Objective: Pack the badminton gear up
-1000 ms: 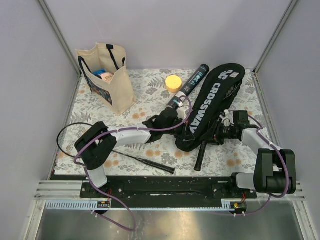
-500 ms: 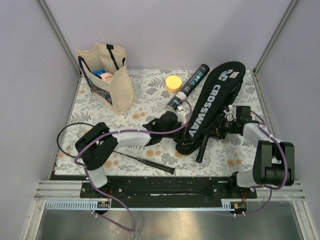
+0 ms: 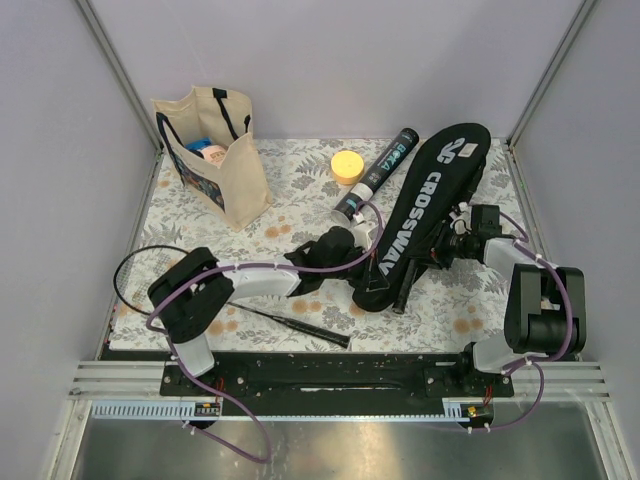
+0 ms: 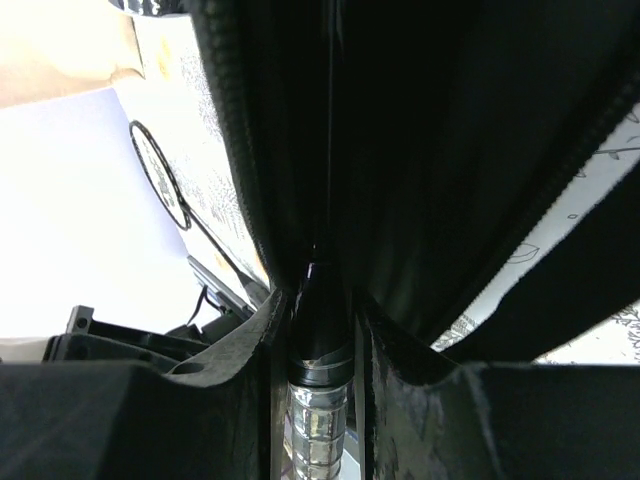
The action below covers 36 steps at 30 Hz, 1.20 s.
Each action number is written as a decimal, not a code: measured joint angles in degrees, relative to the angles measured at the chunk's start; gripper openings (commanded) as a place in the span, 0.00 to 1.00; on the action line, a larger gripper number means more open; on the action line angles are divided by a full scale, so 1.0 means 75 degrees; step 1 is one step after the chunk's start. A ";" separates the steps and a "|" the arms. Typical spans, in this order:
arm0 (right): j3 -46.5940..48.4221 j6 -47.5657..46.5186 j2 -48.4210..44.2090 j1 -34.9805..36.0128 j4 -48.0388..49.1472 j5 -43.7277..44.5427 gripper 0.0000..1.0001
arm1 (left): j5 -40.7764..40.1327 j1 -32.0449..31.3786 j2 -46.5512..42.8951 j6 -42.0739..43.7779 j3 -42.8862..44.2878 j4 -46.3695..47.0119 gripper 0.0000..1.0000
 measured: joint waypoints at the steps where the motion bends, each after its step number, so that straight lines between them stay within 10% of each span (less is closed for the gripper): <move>1: -0.0050 0.0085 0.0026 0.0000 0.0143 0.0003 0.00 | -0.0020 -0.0020 0.0000 -0.0047 -0.0026 0.0038 0.00; 26: -0.1533 0.0970 -0.0047 -0.0090 0.2576 -0.0201 0.00 | -0.0705 -0.0012 -0.0839 -0.1480 -0.0653 0.0245 0.00; 36: -0.1781 0.1326 -0.0280 -0.0105 0.3223 -0.0460 0.36 | -0.0851 -0.0047 -0.0822 -0.1743 -0.0898 0.0137 0.00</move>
